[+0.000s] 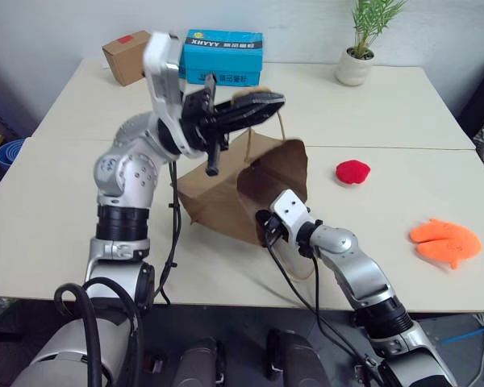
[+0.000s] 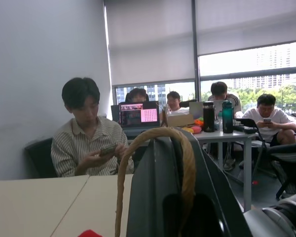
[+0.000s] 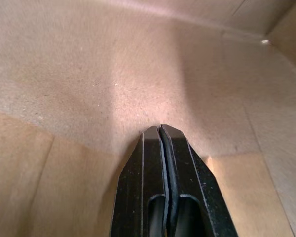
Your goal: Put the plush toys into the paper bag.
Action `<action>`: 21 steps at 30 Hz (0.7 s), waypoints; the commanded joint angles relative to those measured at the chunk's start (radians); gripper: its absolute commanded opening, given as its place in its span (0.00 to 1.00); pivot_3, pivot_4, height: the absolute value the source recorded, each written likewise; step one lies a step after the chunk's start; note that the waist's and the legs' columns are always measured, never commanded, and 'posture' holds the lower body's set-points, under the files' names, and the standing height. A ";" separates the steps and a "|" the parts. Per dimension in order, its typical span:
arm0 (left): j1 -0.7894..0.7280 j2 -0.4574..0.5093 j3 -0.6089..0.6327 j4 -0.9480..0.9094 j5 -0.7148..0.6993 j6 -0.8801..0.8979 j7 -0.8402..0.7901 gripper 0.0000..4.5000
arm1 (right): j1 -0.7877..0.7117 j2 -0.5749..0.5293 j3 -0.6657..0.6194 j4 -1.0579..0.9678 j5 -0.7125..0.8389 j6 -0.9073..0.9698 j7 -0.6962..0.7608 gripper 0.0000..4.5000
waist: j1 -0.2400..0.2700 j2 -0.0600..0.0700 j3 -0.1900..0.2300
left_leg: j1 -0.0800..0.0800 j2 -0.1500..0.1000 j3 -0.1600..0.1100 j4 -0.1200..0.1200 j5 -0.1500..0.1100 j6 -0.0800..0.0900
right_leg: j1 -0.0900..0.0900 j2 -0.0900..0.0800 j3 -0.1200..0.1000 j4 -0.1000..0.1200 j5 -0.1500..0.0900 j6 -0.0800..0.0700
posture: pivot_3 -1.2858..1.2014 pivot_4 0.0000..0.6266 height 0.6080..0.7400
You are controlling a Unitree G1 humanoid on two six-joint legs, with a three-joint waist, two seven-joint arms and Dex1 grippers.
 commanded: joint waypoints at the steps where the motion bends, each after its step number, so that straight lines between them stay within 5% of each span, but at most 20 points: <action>1: 0.018 -0.012 -0.013 -0.038 0.025 -0.047 0.031 0.00 | 0.056 0.039 -0.097 -0.113 0.135 0.029 0.021 0.01 | 0.000 0.000 0.000 | 0.000 0.000 0.000 0.000 0.000 0.000 | 0.000 0.000 0.000 0.000 0.000 0.000 | 0.52 0.24 1.00; 4: 0.037 -0.023 -0.030 -0.025 0.041 -0.067 0.035 0.00 | 0.124 0.007 -0.147 -0.243 0.209 0.018 0.071 0.14 | 0.001 0.000 0.000 | -0.002 0.000 0.000 0.000 0.000 0.000 | -0.001 0.000 0.000 -0.001 0.000 0.000 | 0.52 0.24 1.00; 12: 0.023 -0.026 -0.054 0.038 0.058 -0.102 0.007 0.00 | 0.416 -0.117 -0.398 -0.585 0.481 0.042 0.150 0.75 | 0.009 0.000 0.000 | -0.001 0.000 -0.001 -0.001 -0.001 0.001 | 0.000 0.000 -0.001 -0.003 0.000 0.000 | 0.52 0.24 1.00; 15: 0.018 -0.018 -0.076 0.063 0.065 -0.088 -0.026 0.00 | 0.662 -0.065 -0.717 -0.717 0.630 -0.029 0.086 0.96 | 0.024 0.000 0.000 | -0.001 0.000 -0.001 -0.001 -0.001 0.001 | 0.000 0.000 -0.001 -0.004 0.000 0.001 | 0.52 0.24 1.00; 18: 0.020 -0.021 -0.084 0.074 0.073 -0.102 -0.031 0.00 | 0.911 -0.001 -0.961 -0.706 0.569 -0.193 0.106 0.99 | 0.035 0.000 0.000 | -0.001 0.000 -0.002 -0.003 -0.002 0.001 | 0.001 0.002 -0.002 -0.006 0.000 0.001 | 0.52 0.24 1.00; 21: 0.037 -0.027 -0.091 0.073 0.082 -0.110 -0.028 0.00 | 1.073 0.059 -1.077 -0.570 0.473 -0.367 0.141 0.99 | 0.028 -0.001 0.000 | -0.001 0.000 0.000 -0.003 -0.003 0.003 | 0.002 0.002 -0.001 -0.009 0.001 0.003 | 0.52 0.24 1.00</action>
